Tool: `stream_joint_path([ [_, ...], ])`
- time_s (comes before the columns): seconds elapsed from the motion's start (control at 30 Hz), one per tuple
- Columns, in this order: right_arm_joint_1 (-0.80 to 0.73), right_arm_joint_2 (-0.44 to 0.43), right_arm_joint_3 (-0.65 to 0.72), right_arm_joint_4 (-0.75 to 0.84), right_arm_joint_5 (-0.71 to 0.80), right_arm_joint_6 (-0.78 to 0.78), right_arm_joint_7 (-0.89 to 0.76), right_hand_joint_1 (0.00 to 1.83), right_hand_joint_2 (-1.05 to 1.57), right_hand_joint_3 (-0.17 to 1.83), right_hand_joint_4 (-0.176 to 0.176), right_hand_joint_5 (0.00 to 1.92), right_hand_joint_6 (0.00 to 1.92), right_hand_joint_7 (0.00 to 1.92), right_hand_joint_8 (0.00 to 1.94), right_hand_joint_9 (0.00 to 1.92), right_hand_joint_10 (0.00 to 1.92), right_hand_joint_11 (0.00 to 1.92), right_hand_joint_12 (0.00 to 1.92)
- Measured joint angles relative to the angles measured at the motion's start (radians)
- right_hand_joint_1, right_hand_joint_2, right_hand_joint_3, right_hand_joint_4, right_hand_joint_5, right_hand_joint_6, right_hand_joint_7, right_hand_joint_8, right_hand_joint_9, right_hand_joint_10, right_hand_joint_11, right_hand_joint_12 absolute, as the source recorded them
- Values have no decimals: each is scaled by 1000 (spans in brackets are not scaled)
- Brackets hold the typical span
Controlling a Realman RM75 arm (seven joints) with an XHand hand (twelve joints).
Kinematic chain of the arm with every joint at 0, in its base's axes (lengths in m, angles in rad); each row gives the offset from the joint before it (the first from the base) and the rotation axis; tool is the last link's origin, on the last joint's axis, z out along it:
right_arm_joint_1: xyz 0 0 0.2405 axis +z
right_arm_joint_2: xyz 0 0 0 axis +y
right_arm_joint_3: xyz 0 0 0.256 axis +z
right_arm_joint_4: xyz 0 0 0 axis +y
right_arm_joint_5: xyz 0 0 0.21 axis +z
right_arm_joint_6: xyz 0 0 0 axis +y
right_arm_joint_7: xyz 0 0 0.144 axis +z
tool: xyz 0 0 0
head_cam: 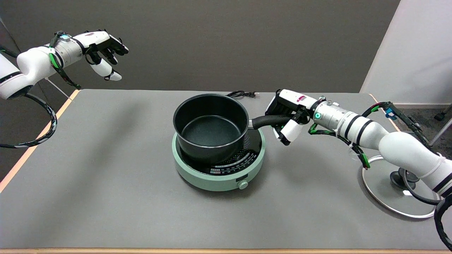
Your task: Place the pot onto the induction cooker.
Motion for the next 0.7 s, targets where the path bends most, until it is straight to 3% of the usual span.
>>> stream_joint_path([
  [0.7, 0, -1, 33, -46, 2, -20, -6, 1257, 178, 1833, -83, 1345, 1345, 1345, 1345, 1345, 1345, 1345, 1345],
])
